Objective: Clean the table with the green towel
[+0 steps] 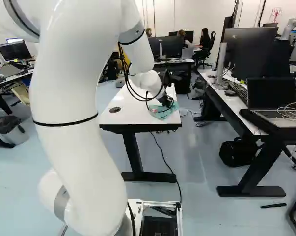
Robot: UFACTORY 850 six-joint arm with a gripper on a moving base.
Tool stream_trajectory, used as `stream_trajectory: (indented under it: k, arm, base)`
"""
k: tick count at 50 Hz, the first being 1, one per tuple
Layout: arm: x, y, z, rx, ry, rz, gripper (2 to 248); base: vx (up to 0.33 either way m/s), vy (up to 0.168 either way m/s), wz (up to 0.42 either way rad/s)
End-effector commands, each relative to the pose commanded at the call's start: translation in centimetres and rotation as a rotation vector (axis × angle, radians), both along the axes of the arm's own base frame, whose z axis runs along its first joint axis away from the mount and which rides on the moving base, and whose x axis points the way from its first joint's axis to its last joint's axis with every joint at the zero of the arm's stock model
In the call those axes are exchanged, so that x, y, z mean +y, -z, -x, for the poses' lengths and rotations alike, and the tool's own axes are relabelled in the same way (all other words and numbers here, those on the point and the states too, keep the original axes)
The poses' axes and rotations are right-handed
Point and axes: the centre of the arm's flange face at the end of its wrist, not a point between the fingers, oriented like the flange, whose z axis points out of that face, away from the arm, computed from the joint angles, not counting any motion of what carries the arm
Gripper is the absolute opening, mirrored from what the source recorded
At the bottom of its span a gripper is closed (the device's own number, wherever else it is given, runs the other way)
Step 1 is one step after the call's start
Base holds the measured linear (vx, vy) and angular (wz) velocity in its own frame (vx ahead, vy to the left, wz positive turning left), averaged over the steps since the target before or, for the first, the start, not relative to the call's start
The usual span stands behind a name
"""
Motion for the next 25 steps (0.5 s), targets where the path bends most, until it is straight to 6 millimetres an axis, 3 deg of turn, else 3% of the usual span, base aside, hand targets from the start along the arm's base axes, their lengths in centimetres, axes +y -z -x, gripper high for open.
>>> stream_trajectory:
  k: [25]
  arm:
    - [3.1, -0.1, 3.4, 0.015, -0.041, -0.004, 38]
  base:
    - [0.0, 0.0, 0.0]
